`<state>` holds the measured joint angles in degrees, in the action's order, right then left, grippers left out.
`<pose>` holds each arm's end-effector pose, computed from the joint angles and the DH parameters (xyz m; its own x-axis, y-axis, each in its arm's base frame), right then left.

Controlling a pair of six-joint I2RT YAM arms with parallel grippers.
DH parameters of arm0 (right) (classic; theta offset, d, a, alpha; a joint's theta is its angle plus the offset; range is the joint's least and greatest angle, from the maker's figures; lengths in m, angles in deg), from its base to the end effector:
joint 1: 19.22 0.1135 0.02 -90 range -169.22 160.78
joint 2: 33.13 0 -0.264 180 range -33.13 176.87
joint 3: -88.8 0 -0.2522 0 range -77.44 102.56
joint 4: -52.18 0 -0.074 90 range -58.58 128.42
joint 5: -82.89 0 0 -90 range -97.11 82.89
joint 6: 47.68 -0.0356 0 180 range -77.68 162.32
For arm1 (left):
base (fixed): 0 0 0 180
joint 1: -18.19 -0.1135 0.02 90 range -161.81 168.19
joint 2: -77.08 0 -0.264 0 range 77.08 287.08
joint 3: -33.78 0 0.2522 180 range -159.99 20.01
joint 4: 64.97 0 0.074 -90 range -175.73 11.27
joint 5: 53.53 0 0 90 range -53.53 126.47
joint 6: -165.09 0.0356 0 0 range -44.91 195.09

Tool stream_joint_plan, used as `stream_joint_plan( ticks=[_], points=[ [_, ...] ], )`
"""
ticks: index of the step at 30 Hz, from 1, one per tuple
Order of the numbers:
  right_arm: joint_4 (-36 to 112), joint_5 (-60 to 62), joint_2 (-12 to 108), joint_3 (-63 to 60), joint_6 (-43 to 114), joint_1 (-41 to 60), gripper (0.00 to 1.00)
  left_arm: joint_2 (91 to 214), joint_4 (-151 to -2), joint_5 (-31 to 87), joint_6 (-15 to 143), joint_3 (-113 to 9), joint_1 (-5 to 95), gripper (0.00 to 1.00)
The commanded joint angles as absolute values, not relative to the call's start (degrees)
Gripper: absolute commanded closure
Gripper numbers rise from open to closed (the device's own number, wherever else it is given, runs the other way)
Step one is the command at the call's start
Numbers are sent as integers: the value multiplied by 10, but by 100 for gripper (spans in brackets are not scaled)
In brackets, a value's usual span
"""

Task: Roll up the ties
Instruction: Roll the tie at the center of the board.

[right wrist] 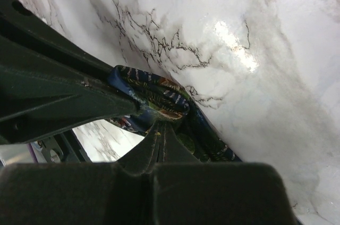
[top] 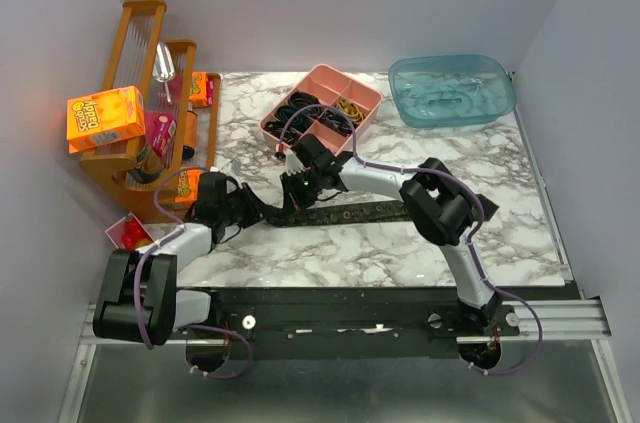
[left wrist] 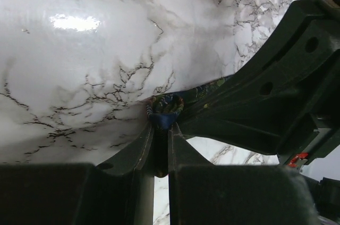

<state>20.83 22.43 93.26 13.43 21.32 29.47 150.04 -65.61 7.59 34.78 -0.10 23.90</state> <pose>0.2996 0.3675 0.1486 -0.7971 -0.4347 -0.4191 -0.6033 0.5439 0.5833 0.2165 -0.0389 0.1397 -0.7804 -0.4913 -0.3869 -0.0630 0.6774 -0.7330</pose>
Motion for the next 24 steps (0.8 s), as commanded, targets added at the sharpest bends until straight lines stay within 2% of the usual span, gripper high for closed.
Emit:
stream_joint_plan(
  ticks=[1,9,24],
  points=[
    [208,224,946,141,211,299,99,1466,-766,156,384,-49,276,99],
    [206,226,948,149,208,301,99,1475,-854,221,404,-121,352,100],
    [200,227,954,153,206,303,99,1498,-954,289,444,-202,402,100]
  ],
)
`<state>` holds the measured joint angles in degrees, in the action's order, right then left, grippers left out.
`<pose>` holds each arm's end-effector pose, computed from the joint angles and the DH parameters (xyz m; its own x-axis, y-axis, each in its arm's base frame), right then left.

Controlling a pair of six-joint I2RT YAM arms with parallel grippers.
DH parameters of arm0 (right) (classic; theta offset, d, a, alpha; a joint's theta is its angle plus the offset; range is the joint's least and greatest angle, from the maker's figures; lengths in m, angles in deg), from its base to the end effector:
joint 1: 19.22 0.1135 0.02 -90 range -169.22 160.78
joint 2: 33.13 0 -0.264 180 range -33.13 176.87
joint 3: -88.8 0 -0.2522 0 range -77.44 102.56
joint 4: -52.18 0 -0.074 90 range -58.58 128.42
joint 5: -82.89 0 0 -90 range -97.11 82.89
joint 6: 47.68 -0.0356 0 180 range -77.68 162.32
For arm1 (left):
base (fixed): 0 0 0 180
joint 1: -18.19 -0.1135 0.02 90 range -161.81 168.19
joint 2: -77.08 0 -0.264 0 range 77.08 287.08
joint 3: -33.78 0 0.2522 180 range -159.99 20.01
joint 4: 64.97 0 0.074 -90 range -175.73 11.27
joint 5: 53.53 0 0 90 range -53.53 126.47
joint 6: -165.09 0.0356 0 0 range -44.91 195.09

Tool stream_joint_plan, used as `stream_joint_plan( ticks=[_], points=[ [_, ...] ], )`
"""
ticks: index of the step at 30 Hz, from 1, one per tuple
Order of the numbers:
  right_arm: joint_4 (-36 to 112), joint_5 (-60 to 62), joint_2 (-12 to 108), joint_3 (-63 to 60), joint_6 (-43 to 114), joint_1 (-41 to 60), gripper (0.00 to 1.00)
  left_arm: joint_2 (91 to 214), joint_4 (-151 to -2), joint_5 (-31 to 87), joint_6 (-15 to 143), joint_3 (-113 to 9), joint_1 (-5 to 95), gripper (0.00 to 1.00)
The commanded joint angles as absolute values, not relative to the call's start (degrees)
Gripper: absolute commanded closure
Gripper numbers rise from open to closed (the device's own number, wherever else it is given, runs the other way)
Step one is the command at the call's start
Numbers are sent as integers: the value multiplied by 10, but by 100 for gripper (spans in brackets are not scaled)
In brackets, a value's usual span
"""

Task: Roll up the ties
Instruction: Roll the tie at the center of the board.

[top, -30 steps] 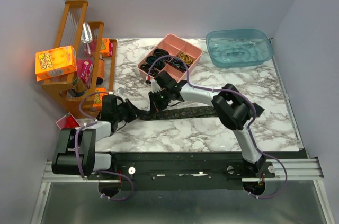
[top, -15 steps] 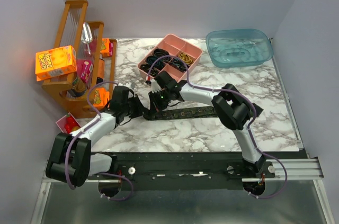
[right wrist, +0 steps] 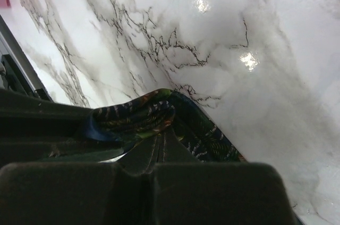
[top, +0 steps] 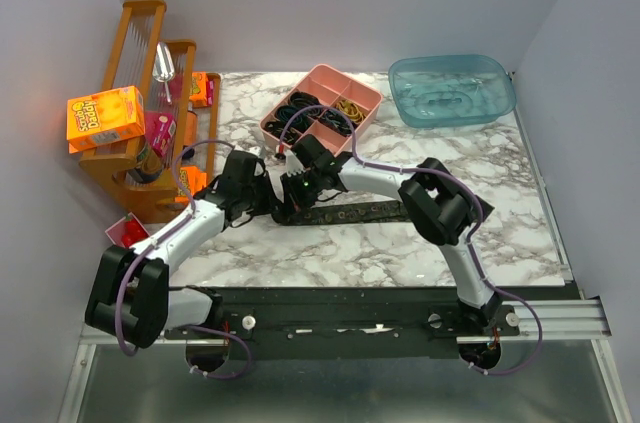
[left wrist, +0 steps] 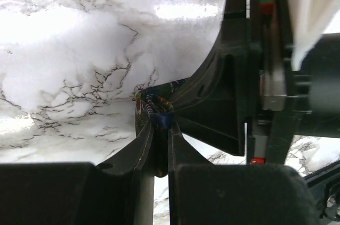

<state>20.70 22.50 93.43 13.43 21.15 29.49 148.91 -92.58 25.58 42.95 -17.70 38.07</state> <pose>0.2994 0.3676 0.1471 -0.8002 -0.4353 -0.4126 -0.5991 0.5465 0.5852 0.2301 -0.0904 0.1957 -0.8323 -0.2545 -0.4924 0.0119 0.8799 -0.4751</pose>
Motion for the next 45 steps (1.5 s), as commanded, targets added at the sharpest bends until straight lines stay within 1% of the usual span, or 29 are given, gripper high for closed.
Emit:
stream_joint_plan(
  ticks=[1,15,23,29,38,45],
  points=[
    [200,227,955,155,206,304,99,1499,-957,294,444,-206,407,100],
    [198,226,959,161,205,307,99,1553,-1012,386,450,-266,475,100],
    [193,210,942,157,213,307,99,1560,-1056,432,461,-279,482,100],
    [193,218,902,141,216,295,99,1558,-1097,482,467,-290,485,100],
    [187,146,808,76,237,255,99,1568,-1149,541,453,-309,494,100],
    [173,108,772,33,250,218,99,1582,-1178,576,447,-324,511,100]
  ],
)
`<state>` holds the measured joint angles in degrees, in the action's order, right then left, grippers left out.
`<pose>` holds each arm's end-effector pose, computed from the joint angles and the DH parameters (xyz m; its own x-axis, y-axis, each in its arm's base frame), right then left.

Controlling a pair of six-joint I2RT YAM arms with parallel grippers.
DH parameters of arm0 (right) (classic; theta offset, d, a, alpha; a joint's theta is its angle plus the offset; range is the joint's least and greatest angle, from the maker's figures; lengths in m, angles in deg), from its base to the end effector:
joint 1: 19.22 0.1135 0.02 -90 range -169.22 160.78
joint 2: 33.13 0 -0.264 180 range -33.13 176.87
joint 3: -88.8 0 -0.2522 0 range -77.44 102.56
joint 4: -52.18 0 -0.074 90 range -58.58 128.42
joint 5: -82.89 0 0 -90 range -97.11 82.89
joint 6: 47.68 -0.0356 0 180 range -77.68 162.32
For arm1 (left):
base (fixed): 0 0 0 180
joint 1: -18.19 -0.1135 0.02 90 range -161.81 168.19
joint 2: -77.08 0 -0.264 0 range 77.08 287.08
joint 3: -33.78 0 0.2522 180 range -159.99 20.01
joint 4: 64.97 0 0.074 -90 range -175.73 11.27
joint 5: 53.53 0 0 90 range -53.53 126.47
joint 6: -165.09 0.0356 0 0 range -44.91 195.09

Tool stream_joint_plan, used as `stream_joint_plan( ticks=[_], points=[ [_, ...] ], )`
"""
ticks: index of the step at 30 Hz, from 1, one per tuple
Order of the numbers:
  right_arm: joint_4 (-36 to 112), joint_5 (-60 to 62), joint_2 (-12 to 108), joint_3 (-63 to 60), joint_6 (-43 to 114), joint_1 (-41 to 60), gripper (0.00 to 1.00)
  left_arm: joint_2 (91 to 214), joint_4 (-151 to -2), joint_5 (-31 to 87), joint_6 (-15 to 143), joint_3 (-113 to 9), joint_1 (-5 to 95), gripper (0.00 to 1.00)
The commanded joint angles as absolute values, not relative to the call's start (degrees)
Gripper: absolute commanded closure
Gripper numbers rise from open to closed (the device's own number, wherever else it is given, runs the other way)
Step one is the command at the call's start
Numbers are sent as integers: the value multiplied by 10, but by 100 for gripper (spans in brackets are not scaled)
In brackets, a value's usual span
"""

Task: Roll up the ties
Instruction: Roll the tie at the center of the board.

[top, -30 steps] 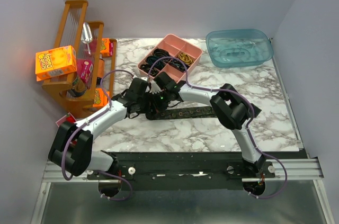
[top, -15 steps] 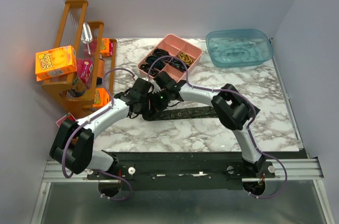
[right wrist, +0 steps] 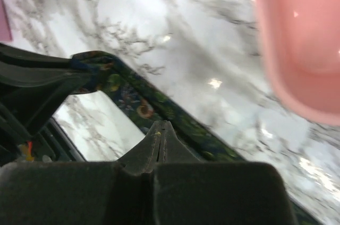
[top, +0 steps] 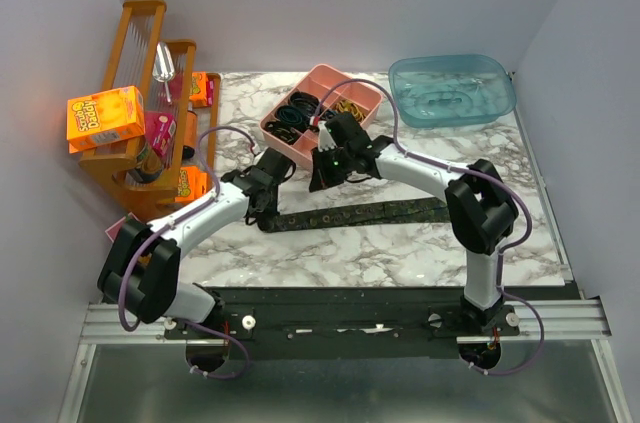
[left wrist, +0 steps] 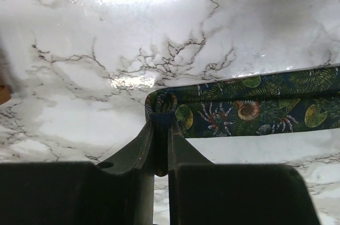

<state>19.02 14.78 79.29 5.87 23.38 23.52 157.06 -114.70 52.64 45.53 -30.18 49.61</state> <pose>0.3103 0.3048 0.2106 -0.7836 -0.3141 -0.5360 -0.5887 0.6510 0.4792 0.2278 -0.1276 0.2052 -0.8756 -0.0203 -0.4825 -0.0332 0.9993 0.0182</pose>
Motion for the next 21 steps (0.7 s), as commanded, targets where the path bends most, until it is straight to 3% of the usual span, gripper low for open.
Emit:
stream_joint_plan(
  ticks=[1,21],
  points=[
    [173,106,769,26,250,217,99,1585,-1184,588,446,-326,514,100],
    [171,103,760,3,252,205,99,1709,-1218,616,411,-389,603,100]
  ],
)
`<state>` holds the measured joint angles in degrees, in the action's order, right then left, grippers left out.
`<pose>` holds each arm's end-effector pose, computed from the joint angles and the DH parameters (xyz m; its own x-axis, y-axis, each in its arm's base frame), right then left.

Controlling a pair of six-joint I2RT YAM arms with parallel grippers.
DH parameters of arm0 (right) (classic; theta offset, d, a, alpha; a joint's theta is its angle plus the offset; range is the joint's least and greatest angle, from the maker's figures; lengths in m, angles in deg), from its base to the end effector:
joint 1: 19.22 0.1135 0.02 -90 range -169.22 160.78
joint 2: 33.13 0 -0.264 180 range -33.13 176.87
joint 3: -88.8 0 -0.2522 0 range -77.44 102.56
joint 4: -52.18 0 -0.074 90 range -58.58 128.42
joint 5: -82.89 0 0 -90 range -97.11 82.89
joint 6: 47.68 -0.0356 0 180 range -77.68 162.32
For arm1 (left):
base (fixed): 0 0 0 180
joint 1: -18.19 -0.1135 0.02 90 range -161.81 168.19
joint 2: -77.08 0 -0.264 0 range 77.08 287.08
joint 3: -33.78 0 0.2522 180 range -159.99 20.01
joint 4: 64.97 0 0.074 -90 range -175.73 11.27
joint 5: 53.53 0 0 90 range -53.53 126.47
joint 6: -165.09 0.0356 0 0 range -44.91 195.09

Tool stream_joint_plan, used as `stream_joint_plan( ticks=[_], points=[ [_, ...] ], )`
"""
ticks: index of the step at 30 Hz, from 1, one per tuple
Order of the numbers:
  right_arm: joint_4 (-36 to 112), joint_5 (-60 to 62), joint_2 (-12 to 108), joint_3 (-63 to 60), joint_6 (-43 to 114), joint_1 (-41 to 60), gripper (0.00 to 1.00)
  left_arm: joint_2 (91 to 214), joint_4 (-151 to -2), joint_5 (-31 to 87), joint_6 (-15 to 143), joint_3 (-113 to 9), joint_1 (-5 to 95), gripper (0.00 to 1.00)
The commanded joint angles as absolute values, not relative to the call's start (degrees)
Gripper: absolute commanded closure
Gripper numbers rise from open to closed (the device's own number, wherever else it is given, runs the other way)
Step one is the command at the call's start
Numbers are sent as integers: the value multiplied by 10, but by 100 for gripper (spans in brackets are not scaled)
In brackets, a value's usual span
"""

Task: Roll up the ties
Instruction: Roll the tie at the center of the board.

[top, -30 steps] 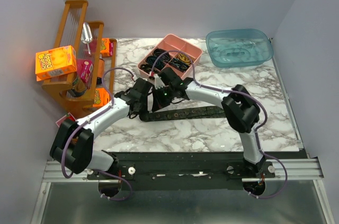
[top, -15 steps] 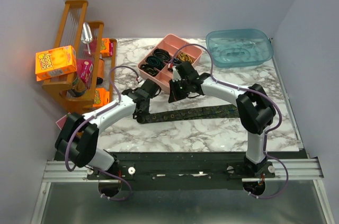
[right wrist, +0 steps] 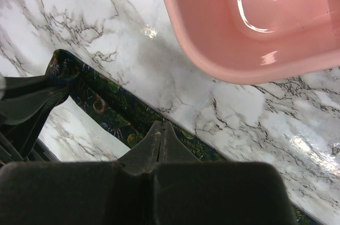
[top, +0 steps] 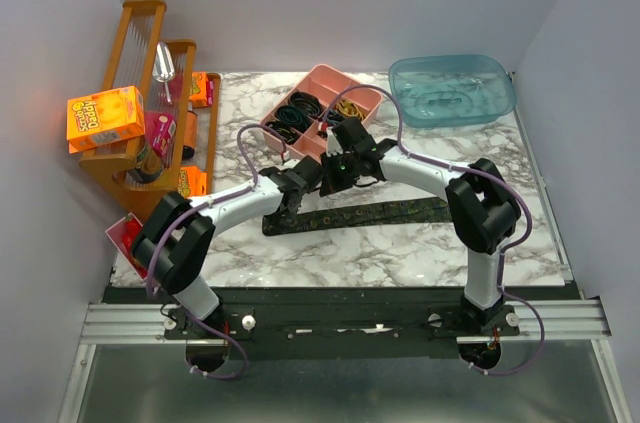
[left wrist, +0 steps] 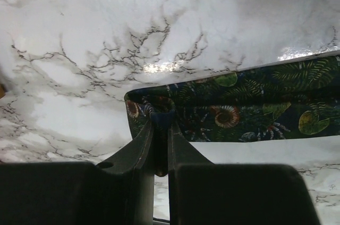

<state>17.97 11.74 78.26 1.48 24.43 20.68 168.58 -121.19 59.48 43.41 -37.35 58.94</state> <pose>0.3149 0.2783 0.1925 -0.8148 -0.3024 -0.4946 -0.5319 0.7292 0.4305 0.2273 -0.1775 0.1858 -0.9066 0.1431 -0.3971 0.0658 0.9772 0.2018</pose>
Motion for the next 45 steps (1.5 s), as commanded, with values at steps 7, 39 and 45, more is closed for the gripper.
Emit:
stream_joint_plan(
  ticks=[7,39,45],
  points=[
    [171,102,765,0,253,204,99,1732,-1209,611,404,-399,620,96],
    [173,150,786,46,245,249,99,1518,-1079,442,402,-299,503,11],
    [171,163,805,87,240,284,99,1456,-1028,307,399,-226,413,10]
  ],
)
